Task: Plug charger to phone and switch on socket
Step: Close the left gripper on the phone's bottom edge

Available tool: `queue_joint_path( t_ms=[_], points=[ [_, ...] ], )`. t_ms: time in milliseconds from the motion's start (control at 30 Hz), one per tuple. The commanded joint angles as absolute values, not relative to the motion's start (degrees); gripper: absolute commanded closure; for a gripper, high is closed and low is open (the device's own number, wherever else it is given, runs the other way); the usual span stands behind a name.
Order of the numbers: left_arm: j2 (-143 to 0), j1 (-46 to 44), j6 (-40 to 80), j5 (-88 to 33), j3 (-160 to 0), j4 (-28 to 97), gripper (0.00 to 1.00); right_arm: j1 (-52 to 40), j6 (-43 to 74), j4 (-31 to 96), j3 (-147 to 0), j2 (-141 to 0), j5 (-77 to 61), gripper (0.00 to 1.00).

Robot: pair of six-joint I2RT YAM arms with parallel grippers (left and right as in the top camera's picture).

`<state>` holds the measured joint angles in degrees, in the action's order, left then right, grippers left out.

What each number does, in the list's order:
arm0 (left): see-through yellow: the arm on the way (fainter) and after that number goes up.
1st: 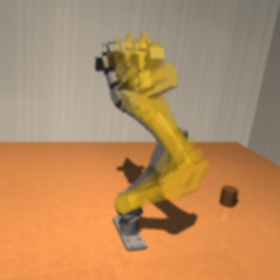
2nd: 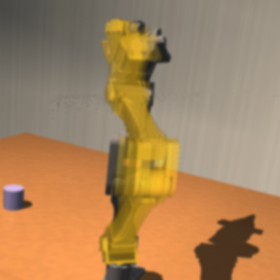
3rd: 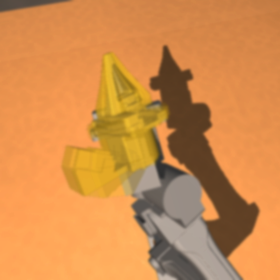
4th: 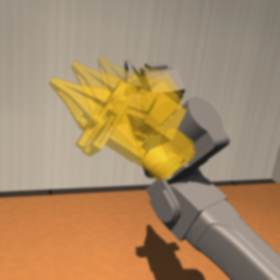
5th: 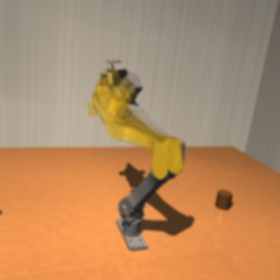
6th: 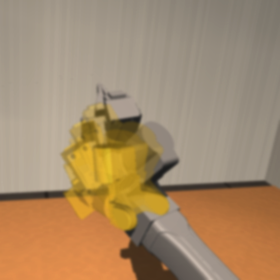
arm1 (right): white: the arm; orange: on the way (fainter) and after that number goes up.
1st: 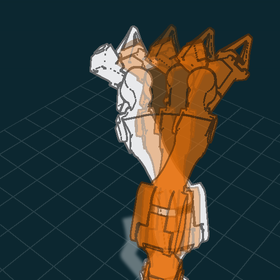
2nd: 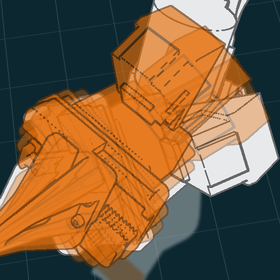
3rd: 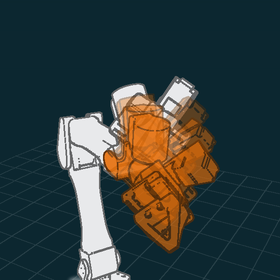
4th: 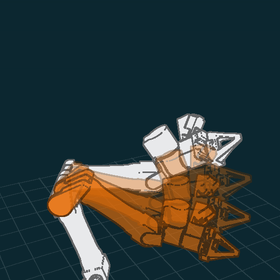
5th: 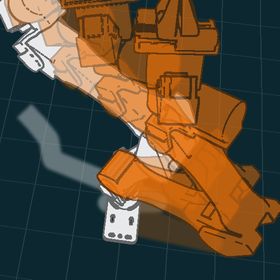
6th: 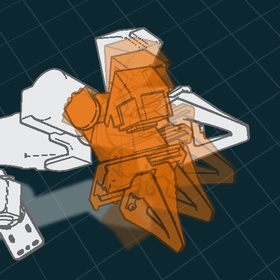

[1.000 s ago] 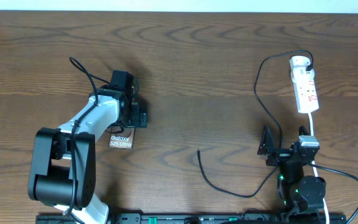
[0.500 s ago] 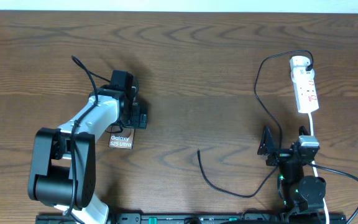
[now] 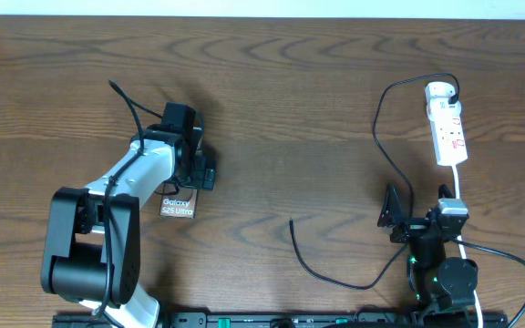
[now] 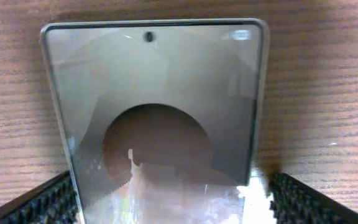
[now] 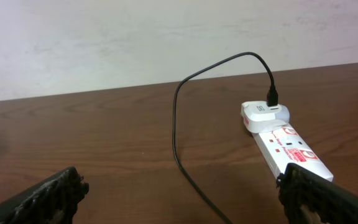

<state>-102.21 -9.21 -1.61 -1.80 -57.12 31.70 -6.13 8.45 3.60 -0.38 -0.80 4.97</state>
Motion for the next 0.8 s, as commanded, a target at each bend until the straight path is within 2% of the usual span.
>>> queue_joint_path(
  t_ms=[0,133,200,667,767],
  points=[
    [-102.7,-9.0,-2.6,-0.8,-55.7,32.5,0.1,-6.3,7.7,3.7,-0.3,-0.6,5.5,0.01],
    [-102.7,-9.0,-2.6,-0.8,-55.7,32.5,0.12,-6.3,7.7,3.7,-0.3,-0.6,5.5,0.01],
    [-102.7,-9.0,-2.6,-0.8,-55.7,32.5,0.17,-6.3,7.6,3.7,-0.3,-0.6,5.5,0.01],
    [-102.7,-9.0,-2.6,-0.8,-55.7,32.5,0.18,-6.3,7.7,3.7,-0.3,-0.6,5.5,0.01],
    [-102.7,-9.0,-2.6,-0.8,-55.7,32.5,0.22,-6.3,7.6,3.7,-0.3,-0.6,5.5,0.01]
  ],
)
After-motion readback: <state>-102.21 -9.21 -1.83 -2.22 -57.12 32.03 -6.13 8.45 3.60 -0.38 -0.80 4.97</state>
